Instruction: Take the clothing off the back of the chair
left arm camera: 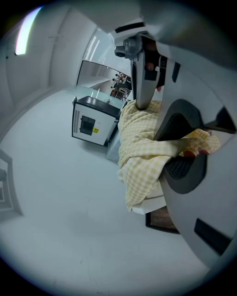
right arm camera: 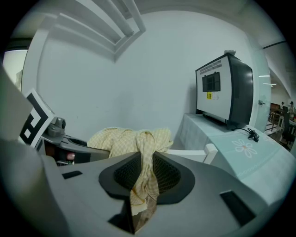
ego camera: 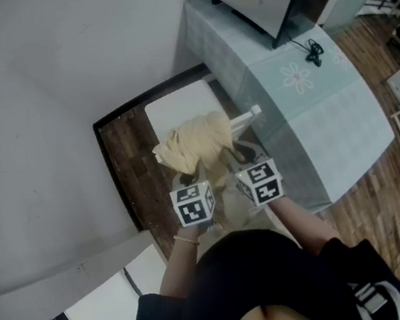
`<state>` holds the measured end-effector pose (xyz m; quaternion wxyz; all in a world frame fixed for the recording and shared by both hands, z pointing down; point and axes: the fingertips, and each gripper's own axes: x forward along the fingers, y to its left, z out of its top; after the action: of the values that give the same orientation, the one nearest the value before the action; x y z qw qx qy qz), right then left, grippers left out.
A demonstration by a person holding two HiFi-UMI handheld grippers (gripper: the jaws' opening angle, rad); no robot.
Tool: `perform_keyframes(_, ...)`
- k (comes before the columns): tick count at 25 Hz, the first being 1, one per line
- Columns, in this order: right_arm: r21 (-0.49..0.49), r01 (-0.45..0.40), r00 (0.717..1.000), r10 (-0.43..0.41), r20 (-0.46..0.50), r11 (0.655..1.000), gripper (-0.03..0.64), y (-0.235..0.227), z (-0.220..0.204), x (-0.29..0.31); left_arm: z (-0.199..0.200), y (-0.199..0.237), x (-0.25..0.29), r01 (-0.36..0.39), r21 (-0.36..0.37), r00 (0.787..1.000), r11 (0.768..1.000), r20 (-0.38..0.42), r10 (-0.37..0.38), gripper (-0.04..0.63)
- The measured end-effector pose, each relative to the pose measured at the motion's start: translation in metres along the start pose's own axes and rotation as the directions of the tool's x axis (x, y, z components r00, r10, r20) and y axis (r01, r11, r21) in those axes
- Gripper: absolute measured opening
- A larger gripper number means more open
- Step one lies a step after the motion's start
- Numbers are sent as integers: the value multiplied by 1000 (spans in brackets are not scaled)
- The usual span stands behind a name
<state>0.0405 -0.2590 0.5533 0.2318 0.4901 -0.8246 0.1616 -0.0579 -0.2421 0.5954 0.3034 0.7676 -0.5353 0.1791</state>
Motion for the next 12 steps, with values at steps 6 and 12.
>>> perform_keyframes(6,-7,17,1000,-17,10,1000,89,8,-1,-9,-2,1,-11,9,10,1000,1000,5,-9,66)
perform_keyframes(12,8,20,1000,-21,19,1000,89,23,-1,-18,-4,5,-24,19,12,1000,1000,12,-19,66)
